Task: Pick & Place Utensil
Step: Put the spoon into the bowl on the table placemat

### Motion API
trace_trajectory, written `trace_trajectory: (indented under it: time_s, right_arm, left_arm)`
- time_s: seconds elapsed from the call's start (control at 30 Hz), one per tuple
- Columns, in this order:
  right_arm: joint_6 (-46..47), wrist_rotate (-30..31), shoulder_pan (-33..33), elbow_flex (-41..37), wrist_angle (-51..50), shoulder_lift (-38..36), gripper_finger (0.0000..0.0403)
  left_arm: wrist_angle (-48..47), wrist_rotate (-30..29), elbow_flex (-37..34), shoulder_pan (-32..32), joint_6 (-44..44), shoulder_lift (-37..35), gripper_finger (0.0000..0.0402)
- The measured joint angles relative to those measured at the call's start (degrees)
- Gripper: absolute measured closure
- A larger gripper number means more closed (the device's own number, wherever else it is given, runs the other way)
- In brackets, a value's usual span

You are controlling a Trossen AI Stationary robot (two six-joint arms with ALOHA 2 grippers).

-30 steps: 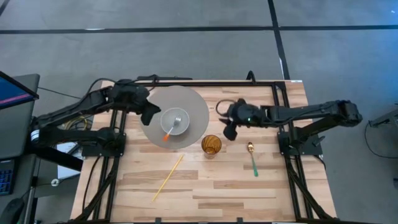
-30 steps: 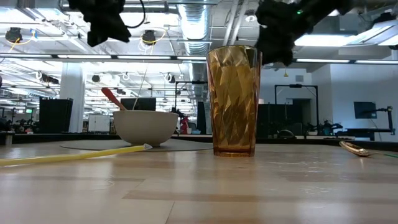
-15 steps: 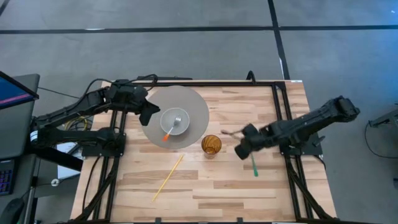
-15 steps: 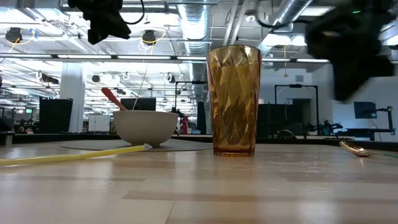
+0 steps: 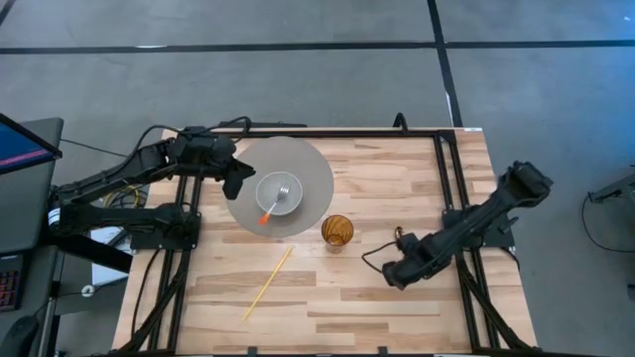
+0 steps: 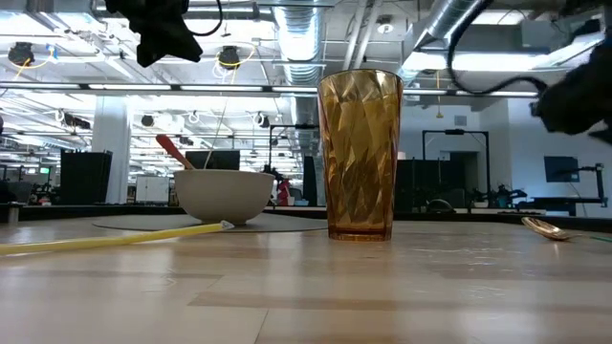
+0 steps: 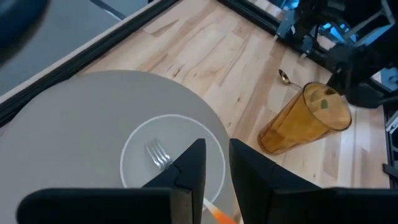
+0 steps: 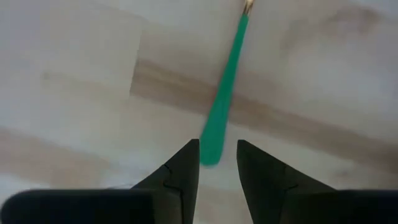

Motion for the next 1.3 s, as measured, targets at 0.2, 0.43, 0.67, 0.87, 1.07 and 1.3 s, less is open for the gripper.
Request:
trace_trajectory:
  time_s: [0.2,0.43,0.67,0.87,1.07,1.3]
  right_arm:
    - [-3.3,0.02,-3.85,0.0,0.09,2.83,0.0301]
    - [-7.65,-0.17,-7.69,0.0,-0.16,4.08,0.0301]
    - [-12.6,-2.34,-10.56,0.02,-0.39,6.66,0.0301]
    - [-15.06,-5.55,-11.86,0.17,0.39,8.18,0.0305]
    - [-16.74,-5.66,-11.86,0.13,1.53,8.22,0.0358]
    - [-18.51,-5.74,-11.86,0.13,1.51,8.24,0.0383]
  left_arm:
    - [0.92,0.0,0.0,0.0,0.0,0.0,0.033]
    - [0.78,0.01,0.0,0.0,-0.02,0.0,0.033]
    - [0.74,0.02,0.0,-0.02,-0.04,0.0,0.033]
    - [0.7,0.02,0.0,0.0,-0.2,0.02,0.033]
    - [0.7,0.04,0.0,0.0,-0.2,0.0,0.033]
    - [0.7,0.04,0.0,-0.01,-0.2,0.0,0.033]
